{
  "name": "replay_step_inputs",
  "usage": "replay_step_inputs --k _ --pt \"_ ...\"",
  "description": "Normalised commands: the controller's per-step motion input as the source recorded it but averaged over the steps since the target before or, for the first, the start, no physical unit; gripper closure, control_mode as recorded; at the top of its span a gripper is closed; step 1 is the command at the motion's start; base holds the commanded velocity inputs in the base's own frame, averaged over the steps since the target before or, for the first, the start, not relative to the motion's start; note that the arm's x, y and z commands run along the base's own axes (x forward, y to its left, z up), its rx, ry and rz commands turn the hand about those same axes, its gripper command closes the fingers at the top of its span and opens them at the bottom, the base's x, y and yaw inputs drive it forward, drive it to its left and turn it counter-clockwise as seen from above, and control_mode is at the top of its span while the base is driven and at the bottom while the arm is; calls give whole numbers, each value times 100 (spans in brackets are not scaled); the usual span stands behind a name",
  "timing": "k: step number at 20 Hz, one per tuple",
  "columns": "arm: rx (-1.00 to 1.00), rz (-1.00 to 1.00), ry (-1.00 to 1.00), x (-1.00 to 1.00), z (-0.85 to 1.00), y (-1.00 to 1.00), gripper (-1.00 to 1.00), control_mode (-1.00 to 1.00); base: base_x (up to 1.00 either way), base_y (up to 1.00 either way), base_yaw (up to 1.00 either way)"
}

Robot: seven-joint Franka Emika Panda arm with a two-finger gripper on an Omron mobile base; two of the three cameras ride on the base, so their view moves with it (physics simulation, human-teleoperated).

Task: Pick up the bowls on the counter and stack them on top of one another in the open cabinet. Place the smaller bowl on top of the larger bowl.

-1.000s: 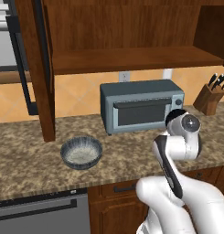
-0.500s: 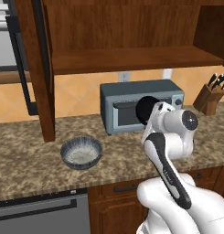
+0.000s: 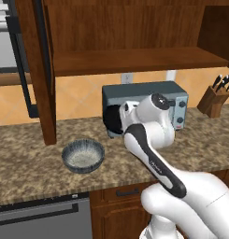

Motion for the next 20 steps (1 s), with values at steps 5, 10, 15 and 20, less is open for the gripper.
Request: replay_step_inputs --k 5,10,15,20 --pt "-19 8 12 9 -36 40 100 -100 0 0 0" --pt "-23 3 15 34 -41 71 100 -100 0 0 0" --pt "-14 4 10 24 -48 57 100 -100 0 0 0" --pt "-1 3 0 16 -44 32 100 -100 0 0 0"
